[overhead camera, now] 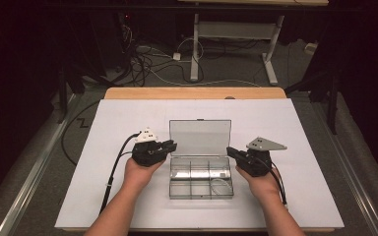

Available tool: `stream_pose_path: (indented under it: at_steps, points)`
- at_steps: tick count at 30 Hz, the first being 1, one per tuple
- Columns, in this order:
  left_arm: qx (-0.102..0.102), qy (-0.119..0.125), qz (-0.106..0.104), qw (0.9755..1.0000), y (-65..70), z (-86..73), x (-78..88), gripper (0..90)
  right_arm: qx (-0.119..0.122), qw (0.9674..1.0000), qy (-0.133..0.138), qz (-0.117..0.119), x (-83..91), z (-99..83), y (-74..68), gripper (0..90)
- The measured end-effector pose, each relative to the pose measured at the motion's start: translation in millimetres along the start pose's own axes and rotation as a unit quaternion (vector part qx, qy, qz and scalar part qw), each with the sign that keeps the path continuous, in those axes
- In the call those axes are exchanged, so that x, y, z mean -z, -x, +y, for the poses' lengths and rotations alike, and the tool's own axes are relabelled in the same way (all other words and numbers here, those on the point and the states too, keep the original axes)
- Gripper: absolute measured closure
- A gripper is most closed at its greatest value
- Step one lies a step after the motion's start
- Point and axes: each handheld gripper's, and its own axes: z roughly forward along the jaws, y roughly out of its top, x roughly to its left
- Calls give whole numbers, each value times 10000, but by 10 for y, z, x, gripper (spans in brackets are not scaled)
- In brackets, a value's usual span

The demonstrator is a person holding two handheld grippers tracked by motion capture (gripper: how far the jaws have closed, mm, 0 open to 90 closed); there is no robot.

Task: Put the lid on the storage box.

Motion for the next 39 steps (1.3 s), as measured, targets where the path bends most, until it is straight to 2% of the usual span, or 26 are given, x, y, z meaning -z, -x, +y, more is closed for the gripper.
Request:
stream_pose_path:
  at_steps: [1,2,3,8,20,39]
  points:
    - [123,117,-8,9999,25,-6,-5,746,4,10000,-2,6,2,0,-11,900]
    - [96,122,-8,9999,25,-10,4,752,9,10000,-8,18,5,0,-22,900]
    - [-38,55,0,10000,15,-14,22,757,12,10000,-18,19,7,-1,-36,900]
    - [-117,96,37,9999,54,-26,50,762,48,9999,-12,97,19,-9,-100,900]
    - [-234,145,34,9996,115,-47,104,759,46,9998,-11,217,37,-38,-166,900]
    - [-307,190,35,9993,185,-116,198,748,92,9998,50,147,94,-42,-185,900]
